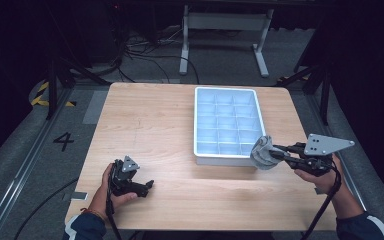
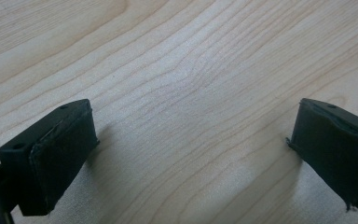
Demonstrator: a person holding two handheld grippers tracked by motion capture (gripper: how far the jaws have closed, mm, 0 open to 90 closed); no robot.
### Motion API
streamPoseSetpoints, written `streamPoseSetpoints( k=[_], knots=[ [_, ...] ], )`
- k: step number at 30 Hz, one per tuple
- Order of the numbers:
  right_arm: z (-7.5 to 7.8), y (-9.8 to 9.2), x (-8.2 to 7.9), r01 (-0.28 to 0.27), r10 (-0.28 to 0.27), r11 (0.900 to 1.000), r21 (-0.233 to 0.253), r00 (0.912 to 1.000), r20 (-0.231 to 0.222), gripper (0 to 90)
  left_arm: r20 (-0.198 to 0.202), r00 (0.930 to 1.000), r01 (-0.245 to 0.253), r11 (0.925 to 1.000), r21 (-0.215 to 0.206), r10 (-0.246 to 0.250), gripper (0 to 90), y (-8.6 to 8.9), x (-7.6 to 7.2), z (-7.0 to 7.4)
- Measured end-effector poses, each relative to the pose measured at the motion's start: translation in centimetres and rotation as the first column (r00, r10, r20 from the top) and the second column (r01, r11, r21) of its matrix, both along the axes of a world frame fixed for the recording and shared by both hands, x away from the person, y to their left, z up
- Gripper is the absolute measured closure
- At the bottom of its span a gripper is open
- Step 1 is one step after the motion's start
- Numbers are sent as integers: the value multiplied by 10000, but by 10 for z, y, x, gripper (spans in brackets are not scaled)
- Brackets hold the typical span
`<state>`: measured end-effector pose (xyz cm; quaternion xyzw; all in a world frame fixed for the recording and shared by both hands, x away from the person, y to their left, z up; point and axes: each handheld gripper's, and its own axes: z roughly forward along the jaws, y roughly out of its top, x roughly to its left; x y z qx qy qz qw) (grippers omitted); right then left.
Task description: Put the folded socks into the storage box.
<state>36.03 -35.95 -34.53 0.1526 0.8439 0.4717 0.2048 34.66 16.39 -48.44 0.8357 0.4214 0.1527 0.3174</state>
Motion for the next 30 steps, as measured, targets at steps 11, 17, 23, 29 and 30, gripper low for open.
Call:
streamPoseSetpoints(
  k=[11, 17, 23, 29, 30],
  knots=[
    [1, 0, 22, 465, -466, 9988, -153, 9989, -21, 800, 1, 10000, 0, 10000, 5, 0, 4, 0, 0, 0],
    [4, -1, 35, 731, -731, 9972, -165, 9973, -17, 800, -2, 10000, 0, 10000, -3, 0, 4, 0, 0, 0],
    [2, 3, 54, 1006, -1007, 9947, -233, 9949, -58, 800, -2, 10000, 3, 10000, -1, -3, 4, 0, 0, 0],
    [-3, 7, 70, 1183, -1193, 9920, -445, 9926, -218, 800, 0, 10000, 0, 10000, 5, 0, 4, 0, 0, 0],
    [-3, 8, 72, 1236, -1249, 9912, -468, 9918, -261, 800, -3, 10000, 3, 10000, -1, -3, 4, 0, 0, 0]
  ],
)
